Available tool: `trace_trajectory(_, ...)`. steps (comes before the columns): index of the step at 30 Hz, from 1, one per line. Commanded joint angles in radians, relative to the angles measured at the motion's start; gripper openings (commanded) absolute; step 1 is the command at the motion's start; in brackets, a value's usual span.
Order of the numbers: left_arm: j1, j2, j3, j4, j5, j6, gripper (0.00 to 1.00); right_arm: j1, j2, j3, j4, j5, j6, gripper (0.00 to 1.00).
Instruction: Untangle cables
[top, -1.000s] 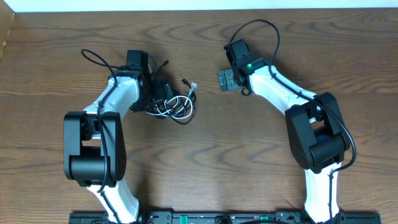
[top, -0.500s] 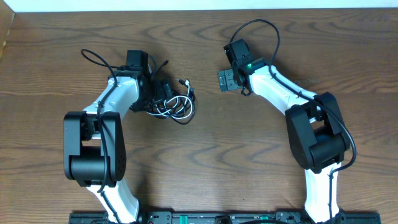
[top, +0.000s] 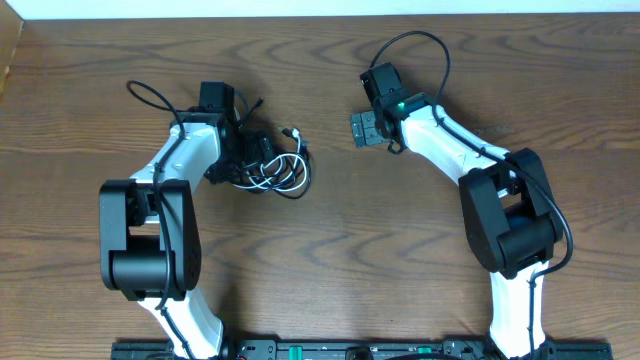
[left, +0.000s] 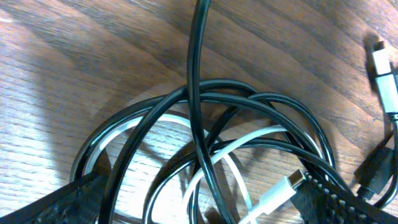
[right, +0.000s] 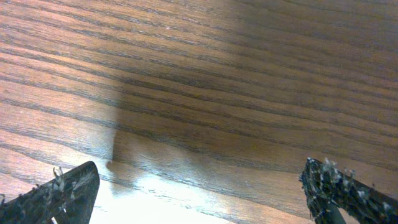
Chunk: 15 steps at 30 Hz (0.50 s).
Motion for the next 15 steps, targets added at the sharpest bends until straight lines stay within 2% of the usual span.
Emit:
trace_trajectory(1,0.011,0.026,-0.014,-0.013,-0.018,0.013,0.98,0.003,-0.008,0.003,0.000,0.002,0.002,0.99)
trace_trajectory(15,0.011,0.026,-0.014,-0.012,-0.018,0.013,0.98,0.003,-0.008,0.003,-0.004,-0.098,0.002,0.99)
